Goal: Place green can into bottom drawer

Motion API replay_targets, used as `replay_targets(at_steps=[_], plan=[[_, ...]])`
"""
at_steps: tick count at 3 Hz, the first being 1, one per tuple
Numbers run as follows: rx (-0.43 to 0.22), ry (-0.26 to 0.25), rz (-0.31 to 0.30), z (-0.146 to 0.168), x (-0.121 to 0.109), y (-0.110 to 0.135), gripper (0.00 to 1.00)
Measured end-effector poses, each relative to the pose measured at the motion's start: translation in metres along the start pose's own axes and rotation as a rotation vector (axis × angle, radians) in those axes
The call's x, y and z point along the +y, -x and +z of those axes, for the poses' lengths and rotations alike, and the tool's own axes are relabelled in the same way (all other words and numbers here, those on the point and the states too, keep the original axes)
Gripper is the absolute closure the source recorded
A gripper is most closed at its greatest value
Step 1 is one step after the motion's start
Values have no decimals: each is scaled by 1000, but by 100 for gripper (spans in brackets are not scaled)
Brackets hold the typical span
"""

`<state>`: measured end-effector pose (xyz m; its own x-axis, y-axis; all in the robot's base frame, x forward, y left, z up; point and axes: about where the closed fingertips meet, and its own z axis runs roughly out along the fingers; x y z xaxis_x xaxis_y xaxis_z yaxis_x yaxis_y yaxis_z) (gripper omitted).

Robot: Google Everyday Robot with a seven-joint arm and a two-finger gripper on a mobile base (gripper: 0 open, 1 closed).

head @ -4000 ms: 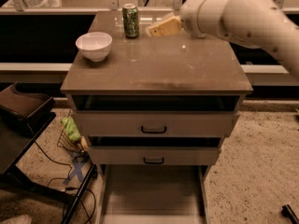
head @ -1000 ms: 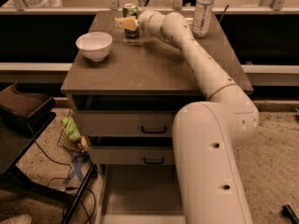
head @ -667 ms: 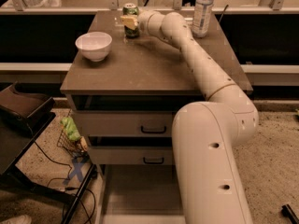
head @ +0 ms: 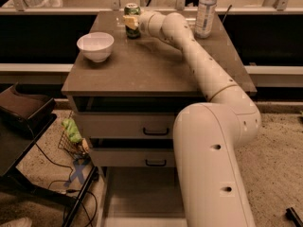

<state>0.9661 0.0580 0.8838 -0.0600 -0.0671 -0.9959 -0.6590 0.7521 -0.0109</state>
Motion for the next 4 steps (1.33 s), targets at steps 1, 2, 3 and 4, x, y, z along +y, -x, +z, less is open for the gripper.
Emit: replay_targets(at_steps=[1, 2, 3, 4], plan=[[-36, 40, -25, -4, 15, 24, 100], [-84, 93, -77, -32, 39, 73, 100], [-104, 72, -111, -73, 48, 102, 100], [-169, -13, -132, -149, 50, 161, 100]])
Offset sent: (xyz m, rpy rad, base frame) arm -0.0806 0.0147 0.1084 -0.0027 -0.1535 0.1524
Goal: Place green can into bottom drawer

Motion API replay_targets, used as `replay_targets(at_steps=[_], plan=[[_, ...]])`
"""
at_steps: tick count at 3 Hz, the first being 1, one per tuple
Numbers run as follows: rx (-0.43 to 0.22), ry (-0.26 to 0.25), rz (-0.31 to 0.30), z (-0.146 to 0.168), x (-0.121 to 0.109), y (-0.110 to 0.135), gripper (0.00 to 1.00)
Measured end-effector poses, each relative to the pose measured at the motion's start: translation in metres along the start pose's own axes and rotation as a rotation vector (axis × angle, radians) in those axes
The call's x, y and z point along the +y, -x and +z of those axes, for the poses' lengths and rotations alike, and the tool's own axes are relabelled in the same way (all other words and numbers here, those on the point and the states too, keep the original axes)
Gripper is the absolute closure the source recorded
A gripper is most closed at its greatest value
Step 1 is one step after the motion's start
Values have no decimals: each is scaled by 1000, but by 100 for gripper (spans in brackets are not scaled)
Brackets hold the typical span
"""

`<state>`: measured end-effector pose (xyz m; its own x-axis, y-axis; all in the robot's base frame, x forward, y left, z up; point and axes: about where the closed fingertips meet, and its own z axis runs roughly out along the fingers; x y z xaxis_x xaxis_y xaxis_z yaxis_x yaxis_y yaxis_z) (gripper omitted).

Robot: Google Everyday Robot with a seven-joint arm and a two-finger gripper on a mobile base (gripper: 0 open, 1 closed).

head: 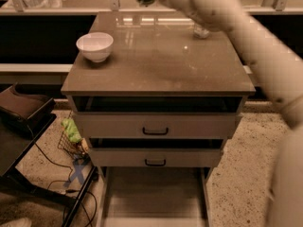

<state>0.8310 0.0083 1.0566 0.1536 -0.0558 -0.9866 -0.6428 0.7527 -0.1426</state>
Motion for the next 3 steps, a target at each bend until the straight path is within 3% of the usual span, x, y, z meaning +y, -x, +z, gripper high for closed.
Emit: replay_targets(at_steps=[1, 2, 3], plan=[[73, -122, -14, -152, -1, 56, 100], [240, -91, 6, -221, 26, 7, 100], [334, -23, 81, -268, 68, -45, 100]])
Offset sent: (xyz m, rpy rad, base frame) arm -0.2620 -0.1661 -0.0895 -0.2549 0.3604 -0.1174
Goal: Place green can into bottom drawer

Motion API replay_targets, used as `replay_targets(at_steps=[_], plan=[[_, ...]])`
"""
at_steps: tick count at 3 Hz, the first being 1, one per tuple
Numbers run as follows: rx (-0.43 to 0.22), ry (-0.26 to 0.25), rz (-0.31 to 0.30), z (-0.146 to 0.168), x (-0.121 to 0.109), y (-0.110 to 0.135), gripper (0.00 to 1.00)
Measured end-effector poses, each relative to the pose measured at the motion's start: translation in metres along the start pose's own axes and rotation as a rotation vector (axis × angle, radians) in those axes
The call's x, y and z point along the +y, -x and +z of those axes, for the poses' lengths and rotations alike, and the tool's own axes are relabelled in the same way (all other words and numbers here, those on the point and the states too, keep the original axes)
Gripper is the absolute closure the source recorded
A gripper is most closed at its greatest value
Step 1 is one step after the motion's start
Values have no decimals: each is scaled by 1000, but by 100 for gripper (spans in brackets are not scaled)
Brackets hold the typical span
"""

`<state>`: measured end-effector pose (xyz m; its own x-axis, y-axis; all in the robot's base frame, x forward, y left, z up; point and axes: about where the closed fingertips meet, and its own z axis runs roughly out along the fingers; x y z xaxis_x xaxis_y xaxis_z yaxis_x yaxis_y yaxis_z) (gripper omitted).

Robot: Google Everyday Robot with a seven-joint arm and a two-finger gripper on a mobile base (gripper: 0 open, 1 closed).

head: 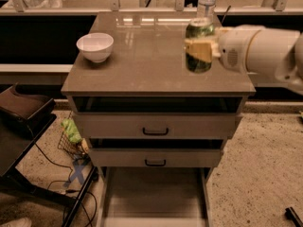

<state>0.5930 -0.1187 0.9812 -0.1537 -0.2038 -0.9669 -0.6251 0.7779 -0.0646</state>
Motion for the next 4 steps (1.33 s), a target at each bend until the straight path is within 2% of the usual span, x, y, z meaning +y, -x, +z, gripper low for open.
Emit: replay_targets(at_steps=[1, 2, 3, 4], plan=[[17, 82, 105, -29, 41, -51, 100], [17, 16, 141, -64, 22, -64, 100], [16, 17, 140, -63, 22, -64, 100], [46, 100, 118, -41, 26, -109, 100]])
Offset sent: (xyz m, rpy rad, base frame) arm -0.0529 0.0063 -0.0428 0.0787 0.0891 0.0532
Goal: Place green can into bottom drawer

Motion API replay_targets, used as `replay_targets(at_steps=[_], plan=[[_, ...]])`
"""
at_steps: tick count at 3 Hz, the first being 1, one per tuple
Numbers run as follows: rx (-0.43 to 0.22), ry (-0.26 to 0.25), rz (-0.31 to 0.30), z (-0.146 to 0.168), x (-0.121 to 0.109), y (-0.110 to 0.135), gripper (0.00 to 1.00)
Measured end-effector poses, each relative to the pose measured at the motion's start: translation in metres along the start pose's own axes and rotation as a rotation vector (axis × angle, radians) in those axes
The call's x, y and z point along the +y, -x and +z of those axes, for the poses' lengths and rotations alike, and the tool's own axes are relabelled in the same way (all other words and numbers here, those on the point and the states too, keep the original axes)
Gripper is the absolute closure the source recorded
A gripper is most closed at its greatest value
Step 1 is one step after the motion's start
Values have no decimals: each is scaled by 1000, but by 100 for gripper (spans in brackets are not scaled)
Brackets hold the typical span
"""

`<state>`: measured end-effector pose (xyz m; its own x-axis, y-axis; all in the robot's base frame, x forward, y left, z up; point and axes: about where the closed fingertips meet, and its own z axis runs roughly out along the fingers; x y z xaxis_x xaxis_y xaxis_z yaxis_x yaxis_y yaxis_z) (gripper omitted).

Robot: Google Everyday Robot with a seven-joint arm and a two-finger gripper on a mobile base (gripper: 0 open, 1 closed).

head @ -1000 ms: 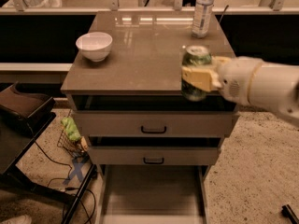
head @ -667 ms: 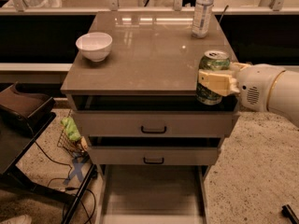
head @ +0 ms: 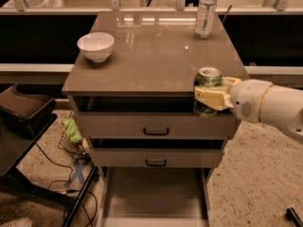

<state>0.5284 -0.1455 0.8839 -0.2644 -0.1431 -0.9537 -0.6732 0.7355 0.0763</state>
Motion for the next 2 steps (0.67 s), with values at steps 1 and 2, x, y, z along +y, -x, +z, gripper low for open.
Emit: replay_targets(at_steps=[1, 2], plan=[[-24, 169, -40, 14, 8, -55, 100], [-40, 350, -78, 17, 14, -148, 100]])
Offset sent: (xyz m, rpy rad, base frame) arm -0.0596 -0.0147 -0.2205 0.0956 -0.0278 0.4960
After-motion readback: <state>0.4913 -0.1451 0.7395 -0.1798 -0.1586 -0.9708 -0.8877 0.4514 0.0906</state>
